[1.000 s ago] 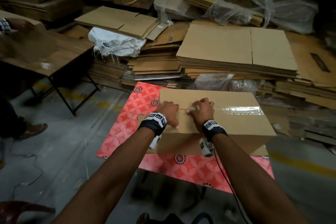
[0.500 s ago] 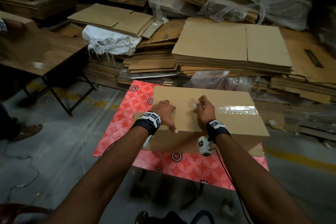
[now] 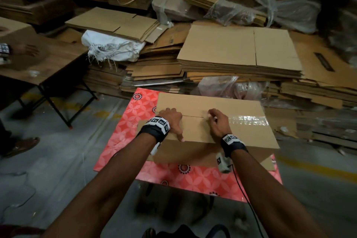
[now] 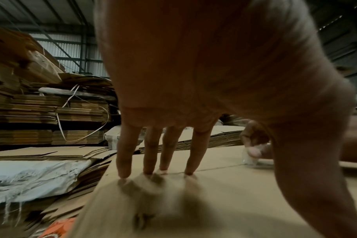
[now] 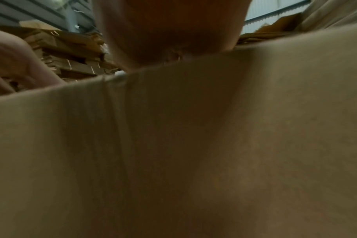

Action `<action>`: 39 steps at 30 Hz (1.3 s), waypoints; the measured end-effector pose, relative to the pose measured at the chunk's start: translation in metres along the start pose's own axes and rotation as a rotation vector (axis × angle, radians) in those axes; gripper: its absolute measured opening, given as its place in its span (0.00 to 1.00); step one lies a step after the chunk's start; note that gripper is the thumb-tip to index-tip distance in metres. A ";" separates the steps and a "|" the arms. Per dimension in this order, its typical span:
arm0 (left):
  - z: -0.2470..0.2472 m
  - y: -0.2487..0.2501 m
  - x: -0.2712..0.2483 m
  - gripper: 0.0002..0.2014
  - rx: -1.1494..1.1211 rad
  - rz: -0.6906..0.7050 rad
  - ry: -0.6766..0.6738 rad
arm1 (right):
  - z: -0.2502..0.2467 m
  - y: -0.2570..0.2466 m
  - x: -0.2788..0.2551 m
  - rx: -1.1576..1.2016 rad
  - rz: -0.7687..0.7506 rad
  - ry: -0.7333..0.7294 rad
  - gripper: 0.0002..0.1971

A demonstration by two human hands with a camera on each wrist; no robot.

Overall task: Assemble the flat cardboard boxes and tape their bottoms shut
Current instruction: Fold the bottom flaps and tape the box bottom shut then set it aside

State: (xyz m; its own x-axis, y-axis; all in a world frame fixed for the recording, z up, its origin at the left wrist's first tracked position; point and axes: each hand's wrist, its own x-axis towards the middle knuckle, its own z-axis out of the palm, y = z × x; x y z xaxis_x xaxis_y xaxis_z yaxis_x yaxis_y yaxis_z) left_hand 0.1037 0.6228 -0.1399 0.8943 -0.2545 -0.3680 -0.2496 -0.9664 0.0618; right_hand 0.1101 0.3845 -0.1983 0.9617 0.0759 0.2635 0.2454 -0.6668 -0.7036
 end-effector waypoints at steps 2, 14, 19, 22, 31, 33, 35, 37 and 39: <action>0.000 0.008 0.003 0.52 -0.043 0.050 0.027 | -0.007 0.001 0.001 0.073 0.073 0.025 0.07; 0.009 0.039 0.009 0.56 -0.156 0.123 0.023 | -0.009 -0.009 0.020 0.008 0.439 -0.065 0.19; 0.012 0.040 0.011 0.55 -0.150 0.120 0.041 | -0.008 -0.003 0.013 -0.204 0.215 -0.262 0.14; 0.012 0.041 0.010 0.55 -0.140 0.116 0.059 | -0.011 0.000 0.005 -0.122 0.163 -0.208 0.12; -0.002 0.047 0.012 0.49 -0.117 0.064 0.055 | -0.056 0.030 0.007 0.179 0.287 0.009 0.15; -0.008 0.056 0.013 0.42 -0.083 0.030 0.035 | -0.060 0.030 0.006 0.145 0.298 0.057 0.11; -0.014 0.067 0.014 0.38 -0.022 0.014 0.004 | -0.059 0.030 0.008 0.055 0.298 0.059 0.11; -0.017 0.078 0.017 0.37 0.051 0.009 -0.032 | -0.057 0.032 0.011 -0.059 0.287 0.064 0.12; -0.017 0.089 0.021 0.37 0.101 0.026 -0.053 | -0.056 0.033 0.011 -0.221 0.267 0.009 0.17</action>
State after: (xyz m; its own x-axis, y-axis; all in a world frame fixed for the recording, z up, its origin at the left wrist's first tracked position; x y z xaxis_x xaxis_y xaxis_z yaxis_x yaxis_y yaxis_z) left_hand 0.1063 0.5305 -0.1262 0.8671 -0.2742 -0.4159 -0.3104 -0.9504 -0.0208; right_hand 0.1222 0.3224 -0.1817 0.9870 -0.1292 0.0958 -0.0485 -0.8070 -0.5886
